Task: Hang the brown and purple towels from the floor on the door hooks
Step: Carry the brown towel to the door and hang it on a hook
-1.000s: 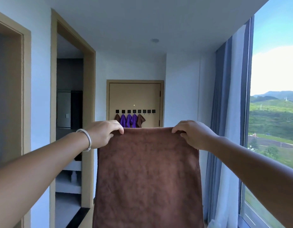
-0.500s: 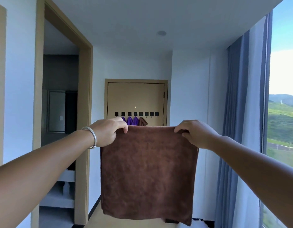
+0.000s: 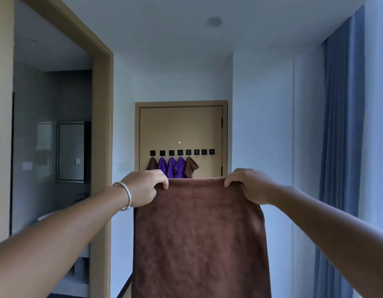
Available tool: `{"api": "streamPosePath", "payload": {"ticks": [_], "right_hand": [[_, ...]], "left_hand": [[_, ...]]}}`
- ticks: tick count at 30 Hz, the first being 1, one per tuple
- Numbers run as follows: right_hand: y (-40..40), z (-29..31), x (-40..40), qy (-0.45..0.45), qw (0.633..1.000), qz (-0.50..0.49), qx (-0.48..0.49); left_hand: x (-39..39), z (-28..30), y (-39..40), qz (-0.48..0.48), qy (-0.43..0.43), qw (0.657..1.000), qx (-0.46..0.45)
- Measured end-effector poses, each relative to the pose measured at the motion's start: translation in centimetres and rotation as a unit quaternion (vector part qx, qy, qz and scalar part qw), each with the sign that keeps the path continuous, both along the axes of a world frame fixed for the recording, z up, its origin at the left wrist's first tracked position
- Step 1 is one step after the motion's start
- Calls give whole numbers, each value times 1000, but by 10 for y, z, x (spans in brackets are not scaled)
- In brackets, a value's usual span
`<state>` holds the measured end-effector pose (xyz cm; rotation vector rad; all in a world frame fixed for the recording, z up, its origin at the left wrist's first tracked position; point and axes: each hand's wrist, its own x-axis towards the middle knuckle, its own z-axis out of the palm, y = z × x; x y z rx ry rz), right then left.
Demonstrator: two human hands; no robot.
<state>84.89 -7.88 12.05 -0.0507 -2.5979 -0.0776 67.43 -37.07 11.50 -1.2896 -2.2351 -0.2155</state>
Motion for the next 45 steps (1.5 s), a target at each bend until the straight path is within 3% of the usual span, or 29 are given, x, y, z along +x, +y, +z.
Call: {"api": "streamPosePath", "payload": {"ticks": [5,17,27,36,45], "right_hand": [[59,6,-66,-33,999,-4,7],[166,-5,-249,11,998,-13,54],[227,-12,-460,67,998,-16,0],[281,-21,-592,66,997,-29,-36],[396,-24,-734,7,999,-3,-33]], "left_hand": [[-59,1,68,-8,-5,1000,-4],[-251,-9,187,-19,0,1000,-18],[-463,-3,260,-35,90,995,-22],[-578,-9,328,-38,28,998,44],[-715,-28,440,-32,8,999,-6]]}}
